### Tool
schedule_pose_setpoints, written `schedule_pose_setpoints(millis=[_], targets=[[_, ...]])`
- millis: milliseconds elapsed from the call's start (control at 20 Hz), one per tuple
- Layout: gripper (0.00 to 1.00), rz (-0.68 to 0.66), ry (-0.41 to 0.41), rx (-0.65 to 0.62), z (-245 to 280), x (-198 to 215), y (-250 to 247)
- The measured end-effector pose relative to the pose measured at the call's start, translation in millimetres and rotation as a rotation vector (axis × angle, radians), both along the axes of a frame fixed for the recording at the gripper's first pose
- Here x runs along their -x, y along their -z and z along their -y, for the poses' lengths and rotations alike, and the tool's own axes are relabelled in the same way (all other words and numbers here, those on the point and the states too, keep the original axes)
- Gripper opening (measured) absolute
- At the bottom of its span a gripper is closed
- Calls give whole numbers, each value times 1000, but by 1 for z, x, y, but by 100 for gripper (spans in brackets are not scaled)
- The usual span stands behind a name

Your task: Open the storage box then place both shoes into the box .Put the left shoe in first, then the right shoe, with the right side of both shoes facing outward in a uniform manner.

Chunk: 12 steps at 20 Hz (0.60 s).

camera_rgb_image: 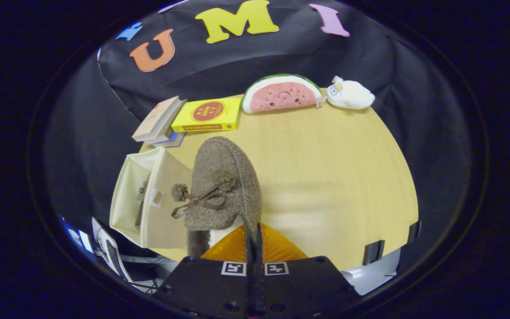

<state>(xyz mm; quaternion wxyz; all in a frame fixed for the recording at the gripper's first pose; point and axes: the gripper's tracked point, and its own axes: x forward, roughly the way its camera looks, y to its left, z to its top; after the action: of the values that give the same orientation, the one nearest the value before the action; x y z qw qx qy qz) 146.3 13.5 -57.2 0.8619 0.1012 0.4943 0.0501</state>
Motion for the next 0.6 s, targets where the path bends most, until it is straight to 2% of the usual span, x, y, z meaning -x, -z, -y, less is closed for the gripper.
schedule_pose_setpoints(millis=[300, 600], targets=[[0, 29, -62, 6, -85, -3, -29], [0, 33, -103, -61, -183, -11, -25]])
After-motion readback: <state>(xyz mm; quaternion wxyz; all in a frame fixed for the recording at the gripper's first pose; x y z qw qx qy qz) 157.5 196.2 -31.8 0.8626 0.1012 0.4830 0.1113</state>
